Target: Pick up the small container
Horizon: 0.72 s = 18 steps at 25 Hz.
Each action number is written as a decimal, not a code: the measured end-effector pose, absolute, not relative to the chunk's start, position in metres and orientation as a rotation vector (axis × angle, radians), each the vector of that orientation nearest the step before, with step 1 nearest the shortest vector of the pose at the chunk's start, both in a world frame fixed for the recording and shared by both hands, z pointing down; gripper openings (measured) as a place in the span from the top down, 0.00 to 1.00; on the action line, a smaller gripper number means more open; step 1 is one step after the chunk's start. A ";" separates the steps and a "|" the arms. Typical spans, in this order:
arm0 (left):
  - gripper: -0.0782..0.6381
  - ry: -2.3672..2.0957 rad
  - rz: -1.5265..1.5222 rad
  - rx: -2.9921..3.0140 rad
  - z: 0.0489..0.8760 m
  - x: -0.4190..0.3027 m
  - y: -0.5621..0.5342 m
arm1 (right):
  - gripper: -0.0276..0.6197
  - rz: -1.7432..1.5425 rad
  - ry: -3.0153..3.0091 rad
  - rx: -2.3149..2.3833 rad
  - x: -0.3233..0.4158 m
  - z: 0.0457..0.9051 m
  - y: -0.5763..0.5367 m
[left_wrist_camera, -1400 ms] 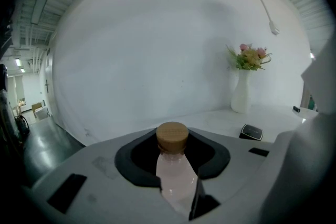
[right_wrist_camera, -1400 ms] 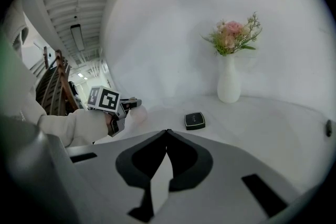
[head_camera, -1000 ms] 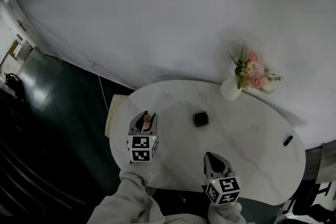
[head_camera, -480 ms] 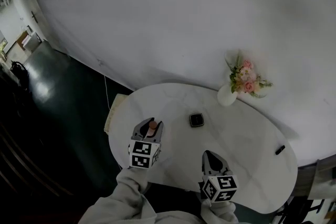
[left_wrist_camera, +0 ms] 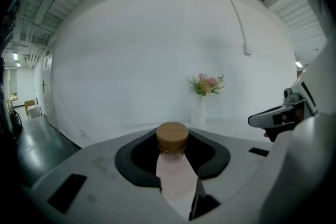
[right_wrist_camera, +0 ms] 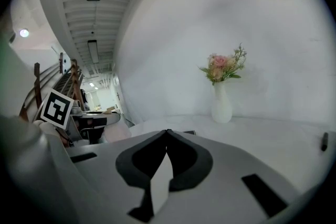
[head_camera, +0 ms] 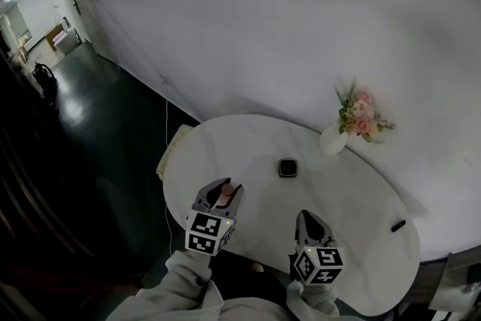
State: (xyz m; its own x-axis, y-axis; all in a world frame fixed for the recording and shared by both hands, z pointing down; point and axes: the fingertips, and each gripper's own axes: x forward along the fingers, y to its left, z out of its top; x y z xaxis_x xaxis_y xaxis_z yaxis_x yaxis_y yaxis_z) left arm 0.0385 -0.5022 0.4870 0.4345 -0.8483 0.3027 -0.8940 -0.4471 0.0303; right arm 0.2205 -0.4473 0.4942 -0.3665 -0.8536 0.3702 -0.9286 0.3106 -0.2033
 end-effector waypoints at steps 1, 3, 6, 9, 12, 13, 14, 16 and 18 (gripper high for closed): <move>0.72 -1.543 0.351 2.498 0.486 0.039 -0.495 | 0.88 0.558 -2.384 1.640 0.222 0.493 -0.444; 0.72 -1.556 0.318 2.497 0.485 0.040 -0.480 | 0.88 0.517 -2.388 1.647 0.227 0.491 -0.437; 0.72 -1.557 0.264 2.491 0.484 0.043 -0.460 | 0.88 0.432 -2.375 1.669 0.238 0.488 -0.427; 0.72 -1.553 0.238 2.491 0.488 0.048 -0.443 | 0.88 0.371 -2.356 1.699 0.253 0.487 -0.420; 0.72 -1.554 0.224 2.505 0.490 0.053 -0.432 | 0.88 0.340 -2.352 1.739 0.267 0.488 -0.415; 0.72 -1.552 0.220 2.513 0.490 0.055 -0.430 | 0.88 0.330 -2.350 1.754 0.271 0.488 -0.414; 0.72 -1.550 0.217 2.521 0.489 0.056 -0.427 | 0.88 0.323 -2.348 1.769 0.274 0.488 -0.412; 0.72 -1.545 0.216 2.532 0.488 0.058 -0.422 | 0.88 0.315 -2.348 1.792 0.277 0.487 -0.409; 0.72 -1.544 0.216 2.538 0.487 0.060 -0.420 | 0.88 0.309 -2.351 1.796 0.277 0.488 -0.406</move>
State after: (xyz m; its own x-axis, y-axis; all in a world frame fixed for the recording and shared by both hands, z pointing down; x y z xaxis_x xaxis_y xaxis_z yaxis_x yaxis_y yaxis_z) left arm 0.0600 -0.4198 0.4869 0.4560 -0.8656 0.2067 -0.8892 -0.4531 0.0639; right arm 0.2772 -0.4063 0.4875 -0.2619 -0.9306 0.2557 -0.9651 0.2543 -0.0627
